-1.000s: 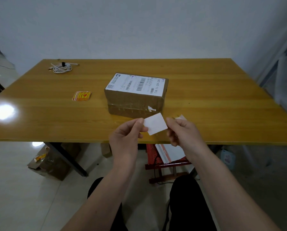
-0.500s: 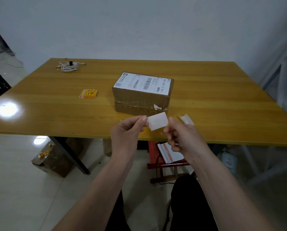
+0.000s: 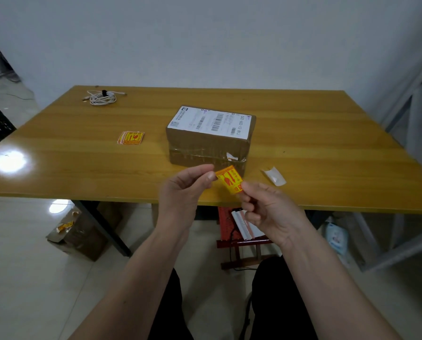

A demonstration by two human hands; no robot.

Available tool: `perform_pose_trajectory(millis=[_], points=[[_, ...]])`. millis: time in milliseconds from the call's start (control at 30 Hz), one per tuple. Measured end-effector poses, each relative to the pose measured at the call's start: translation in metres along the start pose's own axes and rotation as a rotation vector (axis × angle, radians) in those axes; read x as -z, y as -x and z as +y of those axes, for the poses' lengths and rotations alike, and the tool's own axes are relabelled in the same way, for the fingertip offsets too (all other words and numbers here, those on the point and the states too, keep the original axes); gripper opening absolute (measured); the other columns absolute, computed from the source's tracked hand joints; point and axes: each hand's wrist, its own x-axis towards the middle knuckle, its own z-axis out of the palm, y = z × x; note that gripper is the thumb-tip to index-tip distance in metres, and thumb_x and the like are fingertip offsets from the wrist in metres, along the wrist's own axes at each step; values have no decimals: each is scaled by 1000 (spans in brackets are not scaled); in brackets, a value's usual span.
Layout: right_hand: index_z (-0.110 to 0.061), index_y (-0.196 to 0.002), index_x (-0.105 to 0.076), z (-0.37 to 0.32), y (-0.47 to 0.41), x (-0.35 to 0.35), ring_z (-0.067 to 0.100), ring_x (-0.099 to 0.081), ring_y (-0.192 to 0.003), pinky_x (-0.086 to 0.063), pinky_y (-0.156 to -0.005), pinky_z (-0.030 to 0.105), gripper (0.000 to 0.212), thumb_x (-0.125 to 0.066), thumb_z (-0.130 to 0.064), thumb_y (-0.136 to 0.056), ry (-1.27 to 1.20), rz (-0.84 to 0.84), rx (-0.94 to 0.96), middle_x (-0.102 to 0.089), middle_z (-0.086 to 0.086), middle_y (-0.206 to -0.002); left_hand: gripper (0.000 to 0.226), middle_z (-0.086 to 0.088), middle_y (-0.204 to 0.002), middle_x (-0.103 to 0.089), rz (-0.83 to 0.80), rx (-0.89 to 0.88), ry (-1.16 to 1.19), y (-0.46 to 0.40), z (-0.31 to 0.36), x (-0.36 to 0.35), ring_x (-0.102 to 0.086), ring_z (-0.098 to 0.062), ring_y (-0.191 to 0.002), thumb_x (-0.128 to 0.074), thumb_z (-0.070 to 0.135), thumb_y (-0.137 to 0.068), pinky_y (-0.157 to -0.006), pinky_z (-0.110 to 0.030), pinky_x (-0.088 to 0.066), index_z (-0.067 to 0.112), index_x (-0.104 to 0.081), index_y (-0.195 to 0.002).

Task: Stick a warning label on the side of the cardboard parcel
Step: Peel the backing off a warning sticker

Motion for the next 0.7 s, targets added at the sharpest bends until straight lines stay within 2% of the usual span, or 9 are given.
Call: perform_pose_trajectory(millis=[100,333,433,533,600,700], points=[[-10,-76,-65,2,-1,1,5,-43,-44,-32,-35,14,5,-69,-12,-78,10,63,55,-50,-2,-58,14,2,-90,-74,9,35,24,2,0,1,-67,-9,-90,-69,11,-79,-86,-27,-52,20,-73,-88],[-11,-74,-67,5,1,-2,6,-43,-46,-34,-37,15,6,-70,-9,-80,25,154,117,-55,-5,-54,10,6,-84,-74,57,57,32,3,1,-1,-65,-7,-87,-69,15,-79,-88,-28,-51,21,-74,-86],[-11,-77,-68,4,2,-2,5,-44,-45,-35,-38,15,6,-69,-7,-80,19,184,168,-58,-4,-59,12,9,-87,-72,105,46,-26,1,3,-1,-63,-3,-84,-67,18,-82,-84,-23,-50,19,-73,-93],[-10,-81,-68,5,4,-2,5,-45,-47,-37,-40,15,3,-69,-8,-81,40,188,205,-57,0,-63,14,12,-90,-70,86,15,-82,-1,5,-1,-63,5,-82,-67,17,-83,-74,-11,-50,19,-72,-96],[-11,-79,-68,5,5,-2,5,-43,-48,-37,-42,16,4,-68,-9,-83,169,198,257,-53,0,-60,16,10,-92,-70,51,-36,-144,-3,5,-1,-63,9,-80,-67,15,-83,-67,-6,-49,19,-72,-98],[-14,-75,-65,3,3,-2,3,-44,-54,-38,-54,18,12,-66,-9,-86,671,229,463,-52,-4,-64,21,10,-92,-68,-9,-153,-295,-7,3,-1,-63,-6,-90,-69,13,-82,-79,-19,-50,24,-71,-100]])
